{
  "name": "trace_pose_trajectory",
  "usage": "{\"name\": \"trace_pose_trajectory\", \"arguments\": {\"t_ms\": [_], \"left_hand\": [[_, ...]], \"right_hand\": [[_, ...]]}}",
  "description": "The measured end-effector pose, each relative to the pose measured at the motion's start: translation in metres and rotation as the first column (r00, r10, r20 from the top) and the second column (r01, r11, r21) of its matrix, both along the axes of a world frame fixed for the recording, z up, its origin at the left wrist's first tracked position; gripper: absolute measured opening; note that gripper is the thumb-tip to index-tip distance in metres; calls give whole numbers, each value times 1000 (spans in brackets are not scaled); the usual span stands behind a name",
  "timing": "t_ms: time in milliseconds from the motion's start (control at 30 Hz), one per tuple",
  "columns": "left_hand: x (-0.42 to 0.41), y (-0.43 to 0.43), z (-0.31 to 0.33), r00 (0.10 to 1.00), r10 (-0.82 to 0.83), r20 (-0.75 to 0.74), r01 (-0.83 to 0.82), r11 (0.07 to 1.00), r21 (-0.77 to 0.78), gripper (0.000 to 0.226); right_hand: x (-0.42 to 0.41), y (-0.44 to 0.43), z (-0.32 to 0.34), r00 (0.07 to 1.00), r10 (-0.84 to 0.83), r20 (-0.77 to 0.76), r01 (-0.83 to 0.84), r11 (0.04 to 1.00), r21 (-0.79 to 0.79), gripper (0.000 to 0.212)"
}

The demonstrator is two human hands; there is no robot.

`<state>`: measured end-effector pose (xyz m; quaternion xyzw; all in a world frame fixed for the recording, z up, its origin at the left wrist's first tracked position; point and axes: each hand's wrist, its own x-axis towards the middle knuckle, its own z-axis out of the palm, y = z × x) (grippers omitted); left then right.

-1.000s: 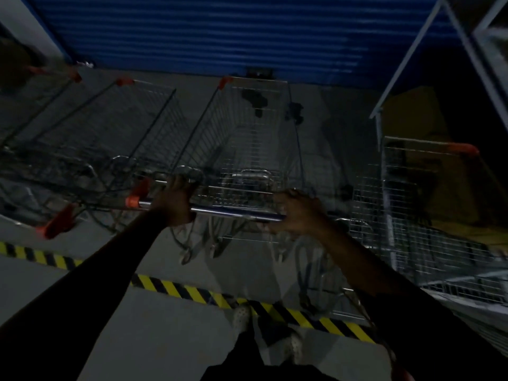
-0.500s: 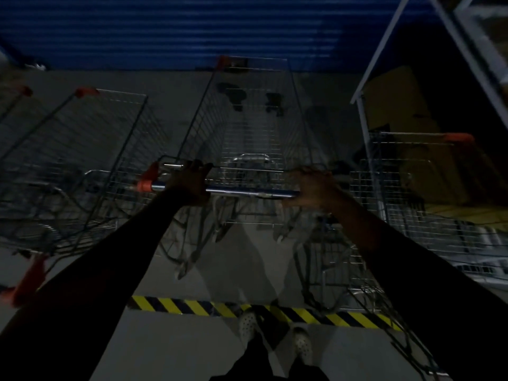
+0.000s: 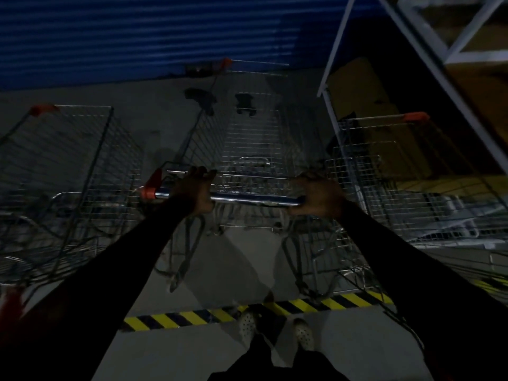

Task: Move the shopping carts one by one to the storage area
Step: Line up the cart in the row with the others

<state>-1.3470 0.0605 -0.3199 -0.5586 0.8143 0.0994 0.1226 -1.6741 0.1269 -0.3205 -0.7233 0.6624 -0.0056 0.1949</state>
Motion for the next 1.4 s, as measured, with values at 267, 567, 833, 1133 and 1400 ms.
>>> {"name": "trace_pose_trajectory", "arguments": {"t_ms": [267,567,833,1133,1400], "left_hand": [[0,54,0,1000,1,4,-1,1000,6,94],[-18,156,4,997,19,-76,-21,999,-27,98],[-27,233,7,994,43,-105,-45,999,-18,99],[-11,277,8,996,21,-86,-21,1000,4,96],[4,321,10,998,-9,-65,8,1000,-18,97]], "right_hand": [[-2,57,-1,1000,-20,-1,20,1000,-12,103],[-27,139,6,999,48,8,-48,998,38,108],[-40,204,0,995,97,-39,-97,995,19,101],[-23,263,2,999,46,-23,-44,997,66,112],[-5,311,-3,1000,12,28,-15,996,87,108]]}}
